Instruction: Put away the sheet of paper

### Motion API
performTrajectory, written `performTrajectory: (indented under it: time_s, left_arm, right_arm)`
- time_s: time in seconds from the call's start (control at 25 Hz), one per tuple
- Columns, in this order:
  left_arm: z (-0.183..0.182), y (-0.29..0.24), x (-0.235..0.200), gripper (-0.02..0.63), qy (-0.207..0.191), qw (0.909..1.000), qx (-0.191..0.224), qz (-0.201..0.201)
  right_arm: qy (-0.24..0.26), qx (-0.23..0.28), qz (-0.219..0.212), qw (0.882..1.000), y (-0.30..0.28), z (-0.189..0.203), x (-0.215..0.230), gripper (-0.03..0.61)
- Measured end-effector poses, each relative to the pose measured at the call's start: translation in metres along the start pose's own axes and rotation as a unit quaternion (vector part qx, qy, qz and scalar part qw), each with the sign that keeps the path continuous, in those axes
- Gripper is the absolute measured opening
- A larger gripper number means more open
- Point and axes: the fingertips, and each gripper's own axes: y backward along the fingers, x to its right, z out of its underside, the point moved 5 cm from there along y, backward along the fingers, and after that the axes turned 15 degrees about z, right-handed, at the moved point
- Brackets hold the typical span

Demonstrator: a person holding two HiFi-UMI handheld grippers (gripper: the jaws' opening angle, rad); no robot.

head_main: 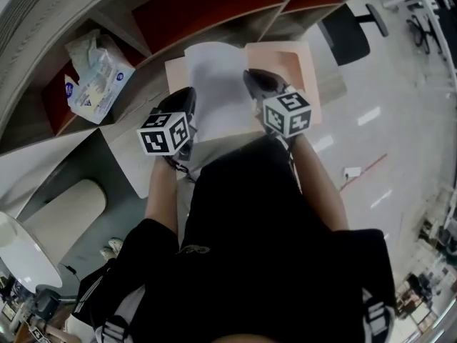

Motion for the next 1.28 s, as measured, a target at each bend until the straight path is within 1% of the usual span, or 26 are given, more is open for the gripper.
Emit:
performTrajectory:
  time_s: [0.08,0.16,0.36,0.52,0.56,0.6,0.68,0.72,0.76,0.88,0.92,1.04,1.28]
  left_arm:
    - [0.001,-0.009,-0.002,0.045,0.005,1.0,-0.002,0.004]
    - [0.002,-0.016,-0.002,0.045,0.009,0.9999,-0.002,0.008]
    - [0.011,-0.03,-0.004,0.045,0.018,0.9996,-0.019,0.005]
    - [0.012,-0.043,-0.005,0.044,-0.006,0.9992,-0.038,-0.011]
    - [0.014,-0.047,-0.006,0.046,-0.001,0.9991,-0.04,-0.012]
    - [0.017,-0.05,-0.008,0.044,0.012,0.9992,-0.038,-0.009]
    - [0.022,-0.055,-0.01,0.044,0.047,0.9984,-0.031,-0.002]
    - [0.024,-0.058,-0.012,0.044,0.057,0.9979,-0.031,-0.003]
    - [0.026,-0.061,-0.013,0.045,0.061,0.9975,-0.035,-0.007]
    - [0.028,-0.068,-0.014,0.044,0.064,0.9968,-0.045,-0.019]
    - [0.028,-0.071,-0.014,0.046,0.065,0.9966,-0.046,-0.021]
    - [0.034,-0.079,-0.018,0.046,0.074,0.9952,-0.056,-0.029]
    - [0.048,-0.089,-0.026,0.045,0.101,0.9916,-0.063,-0.051]
  right_arm:
    - [0.007,0.0,0.008,1.0,-0.002,-0.001,0.004,0.017]
    - [0.003,-0.005,0.012,1.0,-0.005,0.002,0.009,0.017]
    - [-0.005,-0.034,0.018,0.999,-0.02,0.019,0.019,0.017]
    - [0.002,-0.049,0.012,0.999,-0.035,0.03,0.027,0.017]
    - [0.005,-0.054,0.01,0.998,-0.04,0.034,0.03,0.017]
    - [0.004,-0.061,0.008,0.998,-0.045,0.037,0.033,0.017]
    - [-0.014,-0.075,0.003,0.997,-0.053,0.044,0.04,0.017]
    - [-0.023,-0.081,0.002,0.996,-0.057,0.048,0.044,0.017]
    - [-0.025,-0.088,0.001,0.996,-0.06,0.051,0.047,0.017]
    - [0.005,-0.104,0.001,0.995,-0.065,0.061,0.051,0.017]
    - [0.006,-0.108,-0.001,0.994,-0.067,0.064,0.052,0.017]
    - [-0.022,-0.12,-0.008,0.993,-0.075,0.07,0.058,0.017]
    - [-0.022,-0.152,-0.022,0.988,-0.095,0.085,0.068,0.017]
